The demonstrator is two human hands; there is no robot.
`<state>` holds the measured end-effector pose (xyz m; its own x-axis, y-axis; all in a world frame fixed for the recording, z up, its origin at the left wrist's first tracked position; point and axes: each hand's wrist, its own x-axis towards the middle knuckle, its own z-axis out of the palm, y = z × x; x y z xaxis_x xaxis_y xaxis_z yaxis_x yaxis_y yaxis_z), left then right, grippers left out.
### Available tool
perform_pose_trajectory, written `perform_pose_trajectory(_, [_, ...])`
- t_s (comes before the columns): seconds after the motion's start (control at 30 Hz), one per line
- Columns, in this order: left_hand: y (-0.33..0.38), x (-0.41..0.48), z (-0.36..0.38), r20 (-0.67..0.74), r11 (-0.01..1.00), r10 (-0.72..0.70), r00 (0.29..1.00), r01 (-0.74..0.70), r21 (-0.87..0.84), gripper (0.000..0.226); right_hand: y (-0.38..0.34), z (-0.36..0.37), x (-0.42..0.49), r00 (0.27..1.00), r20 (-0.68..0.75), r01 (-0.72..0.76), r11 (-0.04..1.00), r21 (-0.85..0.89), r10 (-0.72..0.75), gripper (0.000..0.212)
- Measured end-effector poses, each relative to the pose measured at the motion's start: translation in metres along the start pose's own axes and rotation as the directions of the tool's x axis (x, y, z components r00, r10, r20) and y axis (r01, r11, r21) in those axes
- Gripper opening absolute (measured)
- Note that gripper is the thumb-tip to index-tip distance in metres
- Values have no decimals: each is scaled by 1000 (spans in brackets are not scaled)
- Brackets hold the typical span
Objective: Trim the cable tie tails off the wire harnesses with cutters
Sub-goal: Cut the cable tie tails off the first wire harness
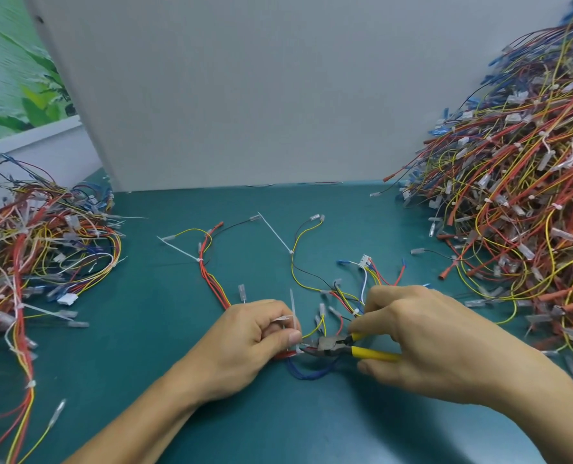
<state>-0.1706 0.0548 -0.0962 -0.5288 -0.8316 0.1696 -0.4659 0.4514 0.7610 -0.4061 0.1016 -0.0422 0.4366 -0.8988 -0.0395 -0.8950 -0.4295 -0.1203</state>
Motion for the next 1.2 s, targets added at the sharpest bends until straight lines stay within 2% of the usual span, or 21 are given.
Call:
perform_pose_trajectory(0.2, [1, 0, 0, -1, 1000, -6, 1000, 6, 15, 22, -1, 0, 0, 1000, 1, -4, 1000, 10, 4, 40])
perform_pose_trajectory(0.5, [2, -1, 0, -2, 1000, 4, 1000, -4, 30, 17, -8, 2, 4, 999, 17, 29, 997, -70, -27, 37])
perform_pose_trajectory(0.83, [0, 0, 1, -6, 1000, 4, 1000, -4, 9, 18, -11, 3, 4, 997, 42, 64, 990, -127, -59, 28])
perform_pose_trajectory(1.2, [-1, -1, 1, -8, 1000, 3, 1000, -3, -13, 21, -13, 2, 5, 996, 59, 80, 977, -200, -69, 28])
